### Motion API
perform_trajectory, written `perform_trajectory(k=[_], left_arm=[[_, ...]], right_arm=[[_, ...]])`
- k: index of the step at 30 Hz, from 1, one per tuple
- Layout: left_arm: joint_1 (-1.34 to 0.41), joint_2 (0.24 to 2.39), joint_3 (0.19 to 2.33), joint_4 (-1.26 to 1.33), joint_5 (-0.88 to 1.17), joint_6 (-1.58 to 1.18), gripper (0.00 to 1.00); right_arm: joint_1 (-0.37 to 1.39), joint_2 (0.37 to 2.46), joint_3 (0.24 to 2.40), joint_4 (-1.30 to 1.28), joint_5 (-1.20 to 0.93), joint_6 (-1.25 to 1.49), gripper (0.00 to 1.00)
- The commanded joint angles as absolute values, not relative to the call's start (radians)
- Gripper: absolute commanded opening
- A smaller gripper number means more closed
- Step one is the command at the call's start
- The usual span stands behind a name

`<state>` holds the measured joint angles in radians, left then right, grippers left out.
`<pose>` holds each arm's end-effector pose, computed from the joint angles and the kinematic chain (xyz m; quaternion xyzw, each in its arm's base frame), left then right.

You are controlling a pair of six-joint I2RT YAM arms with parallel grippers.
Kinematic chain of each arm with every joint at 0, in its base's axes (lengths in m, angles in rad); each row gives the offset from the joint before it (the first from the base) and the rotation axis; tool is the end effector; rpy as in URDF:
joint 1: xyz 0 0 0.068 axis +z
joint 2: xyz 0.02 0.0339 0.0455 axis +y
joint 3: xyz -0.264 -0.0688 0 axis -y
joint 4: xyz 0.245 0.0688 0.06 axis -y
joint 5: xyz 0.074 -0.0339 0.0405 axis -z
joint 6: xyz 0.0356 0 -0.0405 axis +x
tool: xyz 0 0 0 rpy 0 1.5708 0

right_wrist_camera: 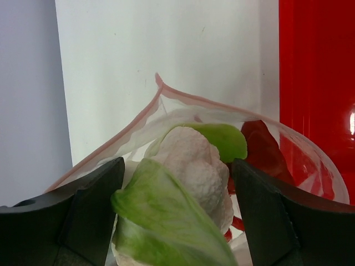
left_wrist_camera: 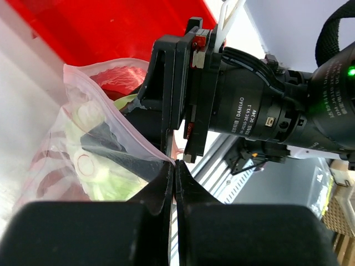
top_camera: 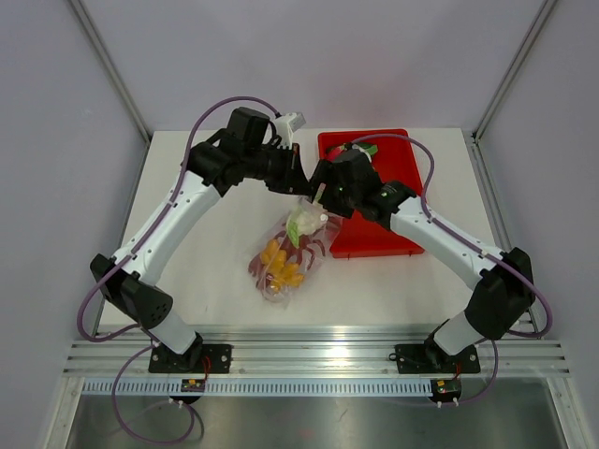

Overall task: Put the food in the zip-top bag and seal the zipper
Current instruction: Place the fake vegetable in the zipper food storage bag.

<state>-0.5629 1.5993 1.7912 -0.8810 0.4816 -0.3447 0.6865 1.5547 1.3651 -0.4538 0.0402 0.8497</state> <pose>0.2771 -0.1943 0.4159 0.1968 0.8620 -0.3755 0.2779 0.2757 0.2241 0.3245 0.0818 0.8905 0.2978 0.3341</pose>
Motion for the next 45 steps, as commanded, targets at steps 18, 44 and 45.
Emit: perform_trajectory(k=[18, 44, 45], left_arm=[[-0.500, 1.678, 1.839, -0.704, 0.439, -0.345, 0.00], [-0.485, 1.637, 1.526, -0.641, 0.422, -0.296, 0.00], [-0.482, 1.635, 1.526, -0.643, 0.417, -0.295, 0.00]], right_arm=[[0.710, 1.422, 1.585, -0.492, -0.029, 0.750, 0.92], [0.709, 1.493, 1.491, -0.336, -0.046, 0.887, 0.54], [0.710, 1.488, 1.490, -0.340, -0.051, 0.884, 0.62]])
